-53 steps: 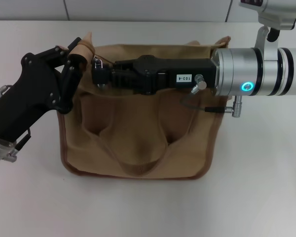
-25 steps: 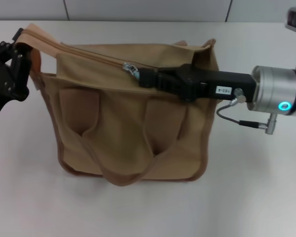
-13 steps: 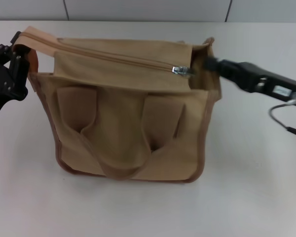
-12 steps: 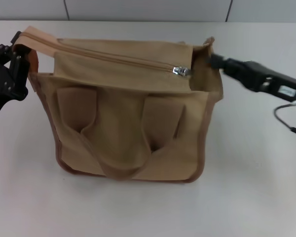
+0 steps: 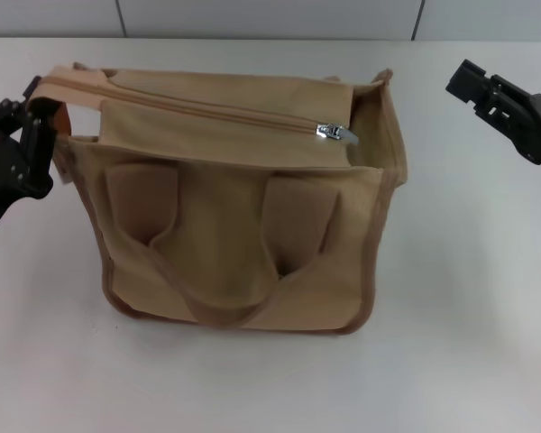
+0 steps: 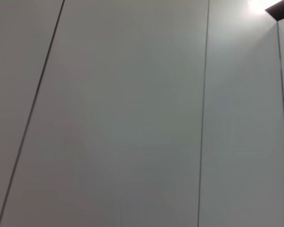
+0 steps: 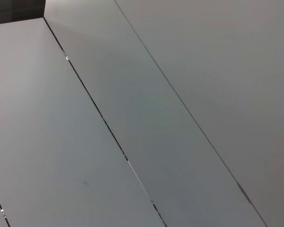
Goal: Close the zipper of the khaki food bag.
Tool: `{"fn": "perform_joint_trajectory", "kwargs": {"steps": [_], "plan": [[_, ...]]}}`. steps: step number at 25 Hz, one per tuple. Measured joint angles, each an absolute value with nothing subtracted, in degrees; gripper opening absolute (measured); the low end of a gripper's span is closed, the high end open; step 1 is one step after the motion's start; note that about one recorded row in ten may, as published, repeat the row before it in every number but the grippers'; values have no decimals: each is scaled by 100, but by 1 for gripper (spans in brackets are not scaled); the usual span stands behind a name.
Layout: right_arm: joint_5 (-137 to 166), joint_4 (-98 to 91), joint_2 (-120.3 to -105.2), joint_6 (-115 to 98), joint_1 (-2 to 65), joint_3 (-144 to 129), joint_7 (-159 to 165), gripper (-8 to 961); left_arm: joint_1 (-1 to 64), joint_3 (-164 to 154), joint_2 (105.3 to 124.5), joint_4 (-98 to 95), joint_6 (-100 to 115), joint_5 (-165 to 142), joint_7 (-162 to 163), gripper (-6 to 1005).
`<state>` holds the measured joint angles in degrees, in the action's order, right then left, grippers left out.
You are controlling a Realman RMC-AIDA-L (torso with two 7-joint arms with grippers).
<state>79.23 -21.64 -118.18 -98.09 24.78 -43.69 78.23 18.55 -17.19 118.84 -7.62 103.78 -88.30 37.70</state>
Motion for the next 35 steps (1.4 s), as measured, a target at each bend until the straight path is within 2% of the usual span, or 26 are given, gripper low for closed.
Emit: {"fn": "perform_joint_trajectory", "kwargs": {"steps": [4, 9, 14, 19, 25, 29, 32, 35], "plan": [[7947, -2128, -11858, -9732, 2537, -4397, 7731, 294, 1629, -1784, 11882, -776, 10120, -8905, 3731, 18], [7976, -2104, -11912, -9739, 2596, -4486, 7385, 533, 1403, -1876, 11863, -807, 10117, -8993, 3611, 43], [7980, -2043, -11919, -9722, 2665, -4572, 7338, 551, 1033, -1845, 11856, -947, 10430, -9040, 3606, 170], [7981, -1949, -11918, -9783, 2682, -4579, 7185, 553, 722, -1497, 11837, -956, 10696, -9008, 3606, 372], [7981, -1894, -11945, -10798, 2566, -4881, 5763, 555, 504, -1685, 11780, -1246, 11230, -9215, 3672, 608], [8012, -1904, -11936, -11023, 2563, -5598, 5216, 557, 523, -2644, 11650, -1956, 11411, -9633, 3889, 830], [8195, -1892, -11941, -10928, 2598, -6114, 4716, 649, 733, -3463, 11503, -2375, 11371, -10079, 4371, 831], [8254, -1847, -11953, -10858, 2591, -6273, 4458, 725, 933, -3764, 11445, -2516, 11341, -10601, 4537, 832]]}}
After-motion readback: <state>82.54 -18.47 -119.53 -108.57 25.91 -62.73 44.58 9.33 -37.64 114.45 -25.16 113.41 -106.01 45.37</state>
